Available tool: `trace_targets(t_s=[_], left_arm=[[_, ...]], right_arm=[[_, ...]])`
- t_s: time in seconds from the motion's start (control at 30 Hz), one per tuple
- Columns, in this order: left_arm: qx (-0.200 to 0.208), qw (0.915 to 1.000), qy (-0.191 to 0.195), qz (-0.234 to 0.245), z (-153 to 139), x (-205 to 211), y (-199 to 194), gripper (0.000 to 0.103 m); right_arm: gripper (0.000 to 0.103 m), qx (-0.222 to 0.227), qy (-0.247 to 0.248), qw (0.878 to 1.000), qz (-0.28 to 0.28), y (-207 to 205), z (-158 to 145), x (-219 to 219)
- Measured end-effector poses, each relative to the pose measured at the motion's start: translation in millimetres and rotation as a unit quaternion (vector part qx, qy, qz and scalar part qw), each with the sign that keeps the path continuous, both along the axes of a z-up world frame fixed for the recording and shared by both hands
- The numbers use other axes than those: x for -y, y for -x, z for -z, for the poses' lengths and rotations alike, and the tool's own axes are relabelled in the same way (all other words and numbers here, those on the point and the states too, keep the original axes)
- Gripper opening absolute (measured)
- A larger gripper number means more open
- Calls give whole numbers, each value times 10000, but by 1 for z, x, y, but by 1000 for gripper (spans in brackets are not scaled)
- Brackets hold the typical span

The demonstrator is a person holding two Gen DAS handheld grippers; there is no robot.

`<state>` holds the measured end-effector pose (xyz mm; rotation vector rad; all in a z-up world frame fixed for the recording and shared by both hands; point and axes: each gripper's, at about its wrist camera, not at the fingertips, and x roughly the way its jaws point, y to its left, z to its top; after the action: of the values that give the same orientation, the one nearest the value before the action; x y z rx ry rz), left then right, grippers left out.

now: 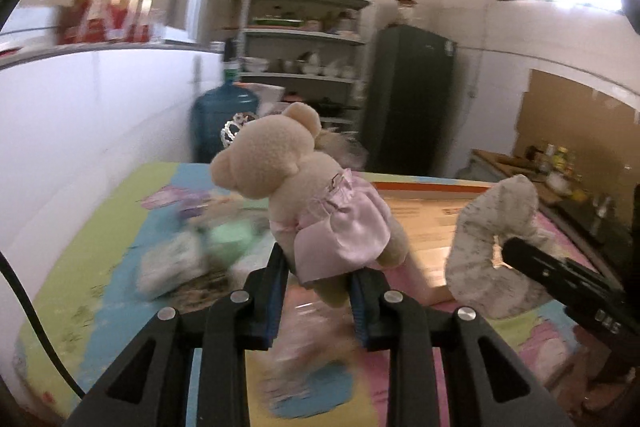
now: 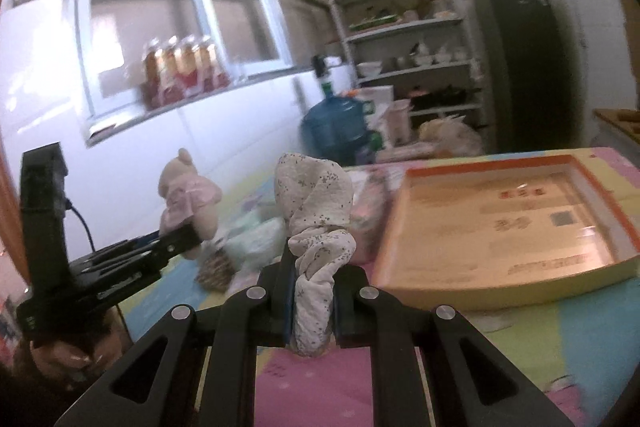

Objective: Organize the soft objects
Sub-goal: 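Carry the cloth and bear into the cardboard box and open both tools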

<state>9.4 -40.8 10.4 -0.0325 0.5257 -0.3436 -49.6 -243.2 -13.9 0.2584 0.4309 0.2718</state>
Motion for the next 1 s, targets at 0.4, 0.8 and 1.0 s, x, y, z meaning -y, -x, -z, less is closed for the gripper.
trace_targets(t_s=[0.4,0.8,1.0], left_arm=[[-434,9942,-70,981,11,117,-33,29],[-1108,9872,-245,1118,55,192,-79,29],[-1504,9822,-301,1087,77,208,-96,30]], right_arm=[[14,134,96,9936,1113,4,-9,104],[15,-447,-187,9882,1453,-54,25,171],[16,-972,-401,9853,1349,-84,48,185]])
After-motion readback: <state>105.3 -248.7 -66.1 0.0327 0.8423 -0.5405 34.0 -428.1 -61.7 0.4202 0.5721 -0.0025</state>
